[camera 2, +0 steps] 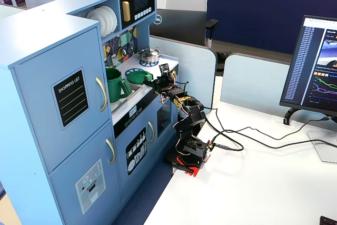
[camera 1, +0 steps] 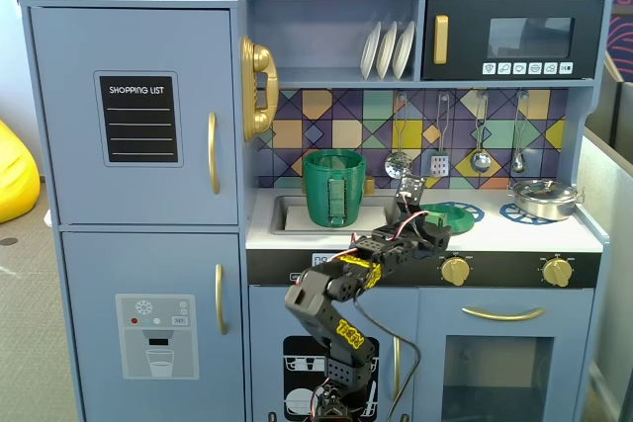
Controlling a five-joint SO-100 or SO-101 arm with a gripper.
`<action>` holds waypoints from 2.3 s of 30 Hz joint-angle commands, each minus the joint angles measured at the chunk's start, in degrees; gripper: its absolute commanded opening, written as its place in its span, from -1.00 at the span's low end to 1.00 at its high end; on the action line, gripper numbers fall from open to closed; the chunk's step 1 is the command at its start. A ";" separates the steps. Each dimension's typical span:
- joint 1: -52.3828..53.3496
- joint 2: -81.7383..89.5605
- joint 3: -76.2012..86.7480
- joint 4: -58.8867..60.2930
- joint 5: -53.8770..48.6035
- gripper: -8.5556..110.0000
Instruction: Pick up the lid from the counter and put it on the green recipient
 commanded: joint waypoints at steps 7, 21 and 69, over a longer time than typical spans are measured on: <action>-1.93 -8.53 -11.43 -3.69 -0.79 -0.37; -5.45 -8.61 -15.56 -5.71 -2.46 -0.86; -31.29 -7.03 -45.97 29.97 -2.99 -0.86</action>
